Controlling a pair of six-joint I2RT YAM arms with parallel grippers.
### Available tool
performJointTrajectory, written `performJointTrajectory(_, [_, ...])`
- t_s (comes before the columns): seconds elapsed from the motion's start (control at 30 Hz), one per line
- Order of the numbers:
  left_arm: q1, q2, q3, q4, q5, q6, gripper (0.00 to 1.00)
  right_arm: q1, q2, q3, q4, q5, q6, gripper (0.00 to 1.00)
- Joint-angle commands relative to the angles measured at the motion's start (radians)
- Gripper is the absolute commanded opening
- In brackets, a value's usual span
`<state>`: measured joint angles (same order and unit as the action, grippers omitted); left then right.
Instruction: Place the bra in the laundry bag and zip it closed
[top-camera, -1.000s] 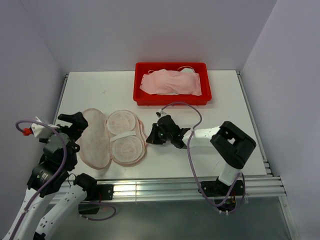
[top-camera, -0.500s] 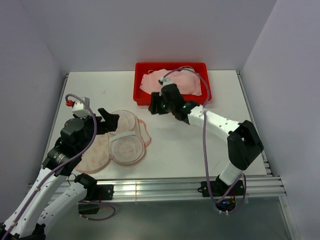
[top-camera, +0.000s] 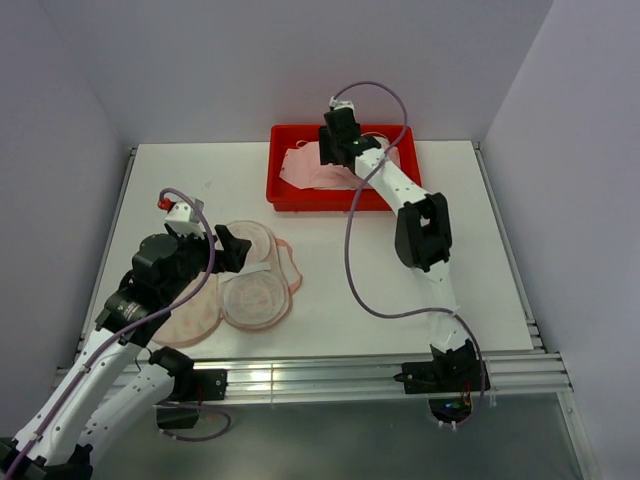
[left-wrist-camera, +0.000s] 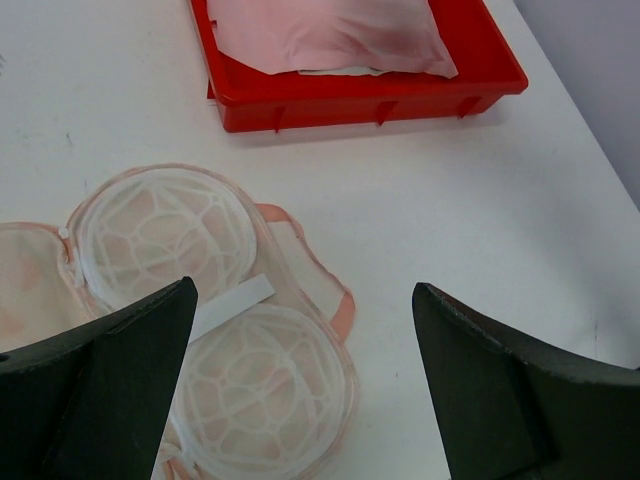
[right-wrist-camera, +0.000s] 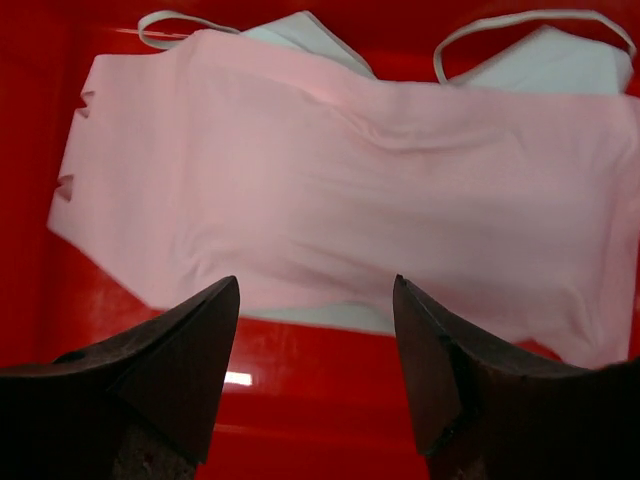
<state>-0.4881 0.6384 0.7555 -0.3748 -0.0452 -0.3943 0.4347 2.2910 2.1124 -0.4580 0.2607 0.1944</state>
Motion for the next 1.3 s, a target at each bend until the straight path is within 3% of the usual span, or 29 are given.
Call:
performJointTrajectory(0.0, [0.009, -0.005, -0.002, 0.039, 0.047, 0.035, 0.96, 0.003, 0.119, 0.236, -0.142, 0.061, -0.104, 0.71])
performJointTrajectory(0.13, [0.023, 0.015, 0.001, 0.042, 0.067, 0.037, 0.95, -0.004, 0.185, 0.273, -0.088, 0.031, -0.093, 0.82])
performJointTrajectory(0.33, [0.060, 0.033, 0.001, 0.046, 0.096, 0.034, 0.94, -0.004, 0.234, 0.282, -0.042, -0.077, 0.012, 0.79])
performJointTrajectory(0.9, [0.082, -0.008, -0.005, 0.063, 0.117, 0.026, 0.91, -0.005, 0.263, 0.296, -0.047, 0.006, 0.146, 0.77])
performJointTrajectory(1.27, [0.083, -0.019, -0.005, 0.082, 0.119, 0.014, 0.90, -0.048, 0.278, 0.268, -0.068, -0.113, 0.278, 0.79])
